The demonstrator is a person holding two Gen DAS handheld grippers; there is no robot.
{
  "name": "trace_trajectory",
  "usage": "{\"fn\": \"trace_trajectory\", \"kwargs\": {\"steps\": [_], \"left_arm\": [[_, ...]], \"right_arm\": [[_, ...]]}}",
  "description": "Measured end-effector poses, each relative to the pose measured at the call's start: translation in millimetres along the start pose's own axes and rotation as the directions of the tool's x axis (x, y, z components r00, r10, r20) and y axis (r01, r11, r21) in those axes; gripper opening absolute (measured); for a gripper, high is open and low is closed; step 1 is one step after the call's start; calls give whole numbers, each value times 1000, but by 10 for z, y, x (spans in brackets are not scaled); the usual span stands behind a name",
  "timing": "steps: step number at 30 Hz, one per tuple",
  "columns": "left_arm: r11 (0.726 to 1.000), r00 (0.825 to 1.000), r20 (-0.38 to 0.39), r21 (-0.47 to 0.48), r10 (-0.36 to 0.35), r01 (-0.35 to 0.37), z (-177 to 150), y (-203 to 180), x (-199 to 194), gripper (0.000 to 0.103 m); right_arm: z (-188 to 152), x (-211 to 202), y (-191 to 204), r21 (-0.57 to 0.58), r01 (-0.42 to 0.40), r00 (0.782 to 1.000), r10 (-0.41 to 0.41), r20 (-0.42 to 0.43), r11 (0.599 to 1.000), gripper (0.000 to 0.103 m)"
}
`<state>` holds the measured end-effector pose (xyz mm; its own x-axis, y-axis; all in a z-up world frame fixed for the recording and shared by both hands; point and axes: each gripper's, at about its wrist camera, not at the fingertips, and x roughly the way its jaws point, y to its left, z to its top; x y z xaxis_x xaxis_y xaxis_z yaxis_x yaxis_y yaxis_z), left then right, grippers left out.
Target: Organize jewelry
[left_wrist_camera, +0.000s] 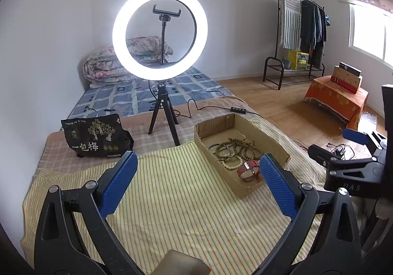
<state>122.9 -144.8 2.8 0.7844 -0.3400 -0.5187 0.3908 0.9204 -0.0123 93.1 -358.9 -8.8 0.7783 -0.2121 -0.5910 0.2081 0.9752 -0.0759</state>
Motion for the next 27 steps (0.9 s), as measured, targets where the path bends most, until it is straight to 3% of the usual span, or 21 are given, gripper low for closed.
{"fn": "trace_trajectory", "kwargs": {"steps": [13,27], "left_arm": [[1000,1000,-7,27,-3,3,-114,-145,-70,102],[999,1000,-17,39,-7,7,-150,-163,-29,102]], "right_arm": [[-53,-60,88,-24,22,998,-21,53,999,103],[-112,32,93,-1,14,999,-14,29,1000,103]]}}
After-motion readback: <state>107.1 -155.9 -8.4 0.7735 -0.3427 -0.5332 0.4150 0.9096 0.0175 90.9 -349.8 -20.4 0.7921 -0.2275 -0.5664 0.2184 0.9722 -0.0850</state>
